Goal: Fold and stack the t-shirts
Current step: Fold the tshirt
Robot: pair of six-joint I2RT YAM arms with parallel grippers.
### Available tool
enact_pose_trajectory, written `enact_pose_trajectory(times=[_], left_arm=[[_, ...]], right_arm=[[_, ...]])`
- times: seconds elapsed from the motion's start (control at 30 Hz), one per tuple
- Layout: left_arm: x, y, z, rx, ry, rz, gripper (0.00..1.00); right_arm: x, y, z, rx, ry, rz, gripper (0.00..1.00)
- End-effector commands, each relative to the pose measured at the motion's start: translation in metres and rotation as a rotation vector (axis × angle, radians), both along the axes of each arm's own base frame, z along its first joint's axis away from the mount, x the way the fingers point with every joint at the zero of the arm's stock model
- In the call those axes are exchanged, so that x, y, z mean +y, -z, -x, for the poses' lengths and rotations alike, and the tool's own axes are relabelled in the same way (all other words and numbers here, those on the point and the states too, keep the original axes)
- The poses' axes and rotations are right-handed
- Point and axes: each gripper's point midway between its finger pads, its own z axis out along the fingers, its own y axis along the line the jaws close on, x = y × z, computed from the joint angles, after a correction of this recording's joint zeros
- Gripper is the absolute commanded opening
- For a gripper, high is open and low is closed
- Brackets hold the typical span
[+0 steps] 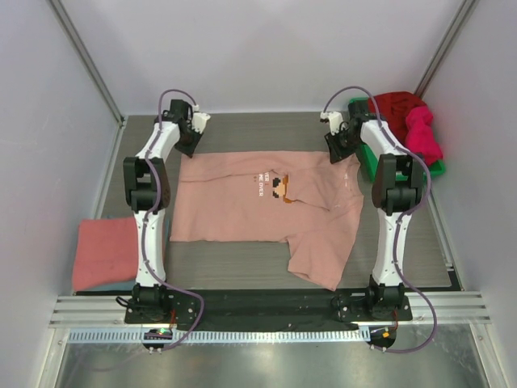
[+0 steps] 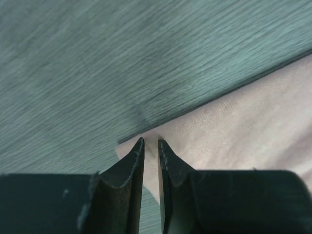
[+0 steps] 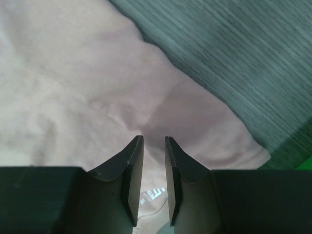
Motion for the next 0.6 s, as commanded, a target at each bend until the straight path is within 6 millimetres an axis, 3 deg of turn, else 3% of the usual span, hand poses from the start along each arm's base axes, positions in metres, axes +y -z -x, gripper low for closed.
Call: enact_pose_trajectory(times=[0.0,0.23,0.27,0.5,0.57], left_arm=[[0.004,0.004,0.0,0.019,-0.01,-0.015,0.17],[0.01,0.02,0.01,0.062,-0.014,-0.047,0.17],[0.011,0.024,0.01,0.067,-0.015,-0.053,0.17],[0.028,0.038,-0.004,0.042,-0.031,-0.141,0.15],[0.031,0.034,-0.016,0.009,-0.026,-0.158,0.15]], right_arm=[[-0.014,-0.007,-0.024,-0.059,0.044,0.027,0.3],[-0.018,0.001,-0.037,-0.078,0.064,0.047,0.3],[-0.033,0.003,-0.038,-0.078,0.093,0.055,0.29],[-0.051,0.035,-0.042,-0.041,0.107,0.153,0.29],[-0.052,0.047,-0.044,-0.027,0.109,0.16,0.29]])
